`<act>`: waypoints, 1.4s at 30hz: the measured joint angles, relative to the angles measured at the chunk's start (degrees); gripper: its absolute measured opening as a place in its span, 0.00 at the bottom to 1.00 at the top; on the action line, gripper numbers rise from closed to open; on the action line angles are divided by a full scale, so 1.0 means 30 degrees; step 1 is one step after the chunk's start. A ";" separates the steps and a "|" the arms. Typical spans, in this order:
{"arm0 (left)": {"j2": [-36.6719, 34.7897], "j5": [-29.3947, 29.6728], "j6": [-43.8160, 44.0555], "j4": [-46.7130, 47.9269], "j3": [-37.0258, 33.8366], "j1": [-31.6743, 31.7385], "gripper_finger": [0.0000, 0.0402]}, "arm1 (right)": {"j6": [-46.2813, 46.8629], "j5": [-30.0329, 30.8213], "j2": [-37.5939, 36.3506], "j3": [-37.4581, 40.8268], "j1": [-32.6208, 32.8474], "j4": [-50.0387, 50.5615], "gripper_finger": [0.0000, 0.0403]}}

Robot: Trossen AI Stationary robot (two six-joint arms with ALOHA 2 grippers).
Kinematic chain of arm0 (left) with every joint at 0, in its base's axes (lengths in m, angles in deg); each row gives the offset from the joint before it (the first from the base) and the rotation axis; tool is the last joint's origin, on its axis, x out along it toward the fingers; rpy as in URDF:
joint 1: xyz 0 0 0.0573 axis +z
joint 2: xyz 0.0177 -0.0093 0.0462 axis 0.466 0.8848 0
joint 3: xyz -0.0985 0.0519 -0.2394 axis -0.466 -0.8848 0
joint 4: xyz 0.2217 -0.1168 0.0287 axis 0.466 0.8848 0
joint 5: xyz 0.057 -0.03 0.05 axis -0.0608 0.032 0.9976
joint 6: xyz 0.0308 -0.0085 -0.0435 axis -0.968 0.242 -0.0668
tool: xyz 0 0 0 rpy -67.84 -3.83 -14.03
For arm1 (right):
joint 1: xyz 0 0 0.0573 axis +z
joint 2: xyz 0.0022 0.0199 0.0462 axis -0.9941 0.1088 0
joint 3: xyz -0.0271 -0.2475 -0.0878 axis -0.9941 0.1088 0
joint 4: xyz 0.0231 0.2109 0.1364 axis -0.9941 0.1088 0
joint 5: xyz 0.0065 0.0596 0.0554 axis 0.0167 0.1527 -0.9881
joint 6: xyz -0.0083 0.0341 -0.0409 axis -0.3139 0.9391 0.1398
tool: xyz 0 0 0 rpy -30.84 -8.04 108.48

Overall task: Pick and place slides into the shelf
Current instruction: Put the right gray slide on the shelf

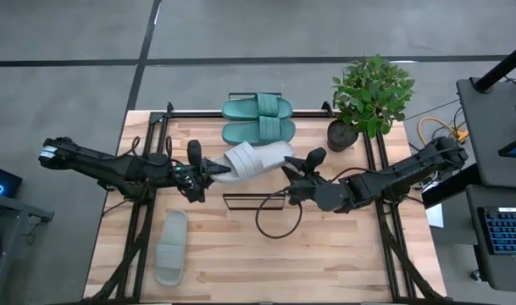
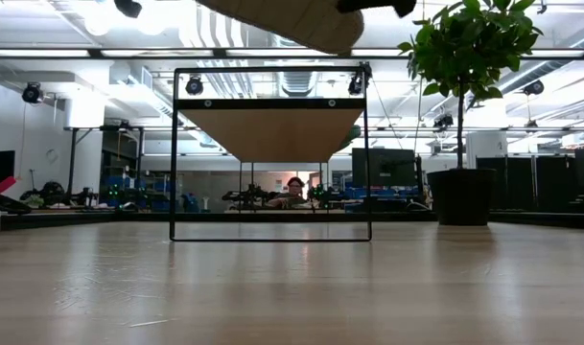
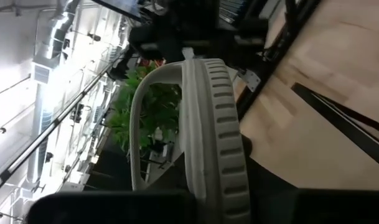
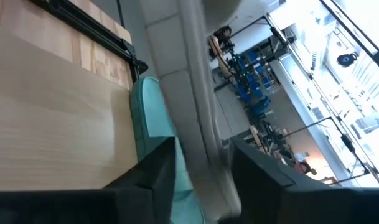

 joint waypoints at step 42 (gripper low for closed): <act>-0.3404 -0.7024 -0.2516 -0.2291 -0.3808 -0.0071 0.03 | -0.2233 -0.8349 -0.2792 0.0466 0.1388 0.1390 0.43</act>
